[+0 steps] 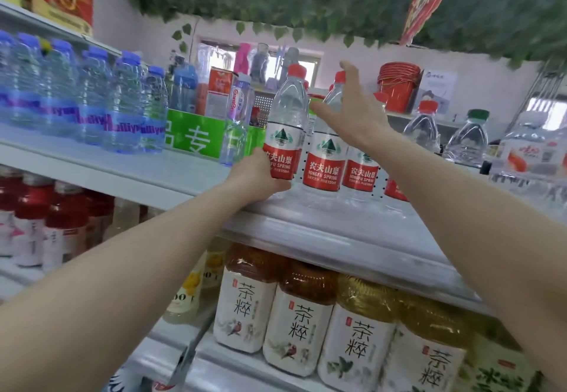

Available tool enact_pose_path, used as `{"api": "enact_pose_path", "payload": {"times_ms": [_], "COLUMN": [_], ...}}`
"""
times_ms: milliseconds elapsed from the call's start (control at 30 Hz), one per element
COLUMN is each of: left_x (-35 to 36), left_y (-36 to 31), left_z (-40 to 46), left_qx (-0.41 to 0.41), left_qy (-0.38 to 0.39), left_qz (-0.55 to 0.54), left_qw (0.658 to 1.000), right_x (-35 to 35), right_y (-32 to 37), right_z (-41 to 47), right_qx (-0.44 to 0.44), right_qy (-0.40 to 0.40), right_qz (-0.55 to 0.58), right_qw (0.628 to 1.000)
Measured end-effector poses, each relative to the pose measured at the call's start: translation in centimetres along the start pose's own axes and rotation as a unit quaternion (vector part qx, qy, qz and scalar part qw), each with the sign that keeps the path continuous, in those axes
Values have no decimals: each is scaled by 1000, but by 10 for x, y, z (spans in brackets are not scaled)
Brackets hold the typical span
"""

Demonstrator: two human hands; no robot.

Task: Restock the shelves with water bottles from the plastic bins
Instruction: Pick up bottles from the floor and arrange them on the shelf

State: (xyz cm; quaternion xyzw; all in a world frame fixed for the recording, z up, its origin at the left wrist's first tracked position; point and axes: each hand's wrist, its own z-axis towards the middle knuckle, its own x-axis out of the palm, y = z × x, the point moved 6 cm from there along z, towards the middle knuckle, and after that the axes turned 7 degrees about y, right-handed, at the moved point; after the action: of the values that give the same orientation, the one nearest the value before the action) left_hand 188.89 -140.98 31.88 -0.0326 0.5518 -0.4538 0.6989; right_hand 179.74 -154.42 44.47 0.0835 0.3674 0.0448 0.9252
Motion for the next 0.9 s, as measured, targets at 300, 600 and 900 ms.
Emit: {"api": "enact_pose_path", "payload": {"times_ms": [300,600,900], "left_x": [0,-1,-25], "left_y": [-2,-3,-11], "left_z": [-4,-7,-41], "left_qx": [-9,-7,88], "left_qy": [4,4,-70], "left_qz": [0,-9,14], "left_qw": [1000,1000,994], "right_x": [5,10,-2], "right_y": [-12,-7,4], "right_z": [4,-10,-44], "right_qx": [-16,-13,18], "right_qy": [-10,-29,15], "right_qz": [10,-9,-114], "right_qw": [1000,999,993]}}
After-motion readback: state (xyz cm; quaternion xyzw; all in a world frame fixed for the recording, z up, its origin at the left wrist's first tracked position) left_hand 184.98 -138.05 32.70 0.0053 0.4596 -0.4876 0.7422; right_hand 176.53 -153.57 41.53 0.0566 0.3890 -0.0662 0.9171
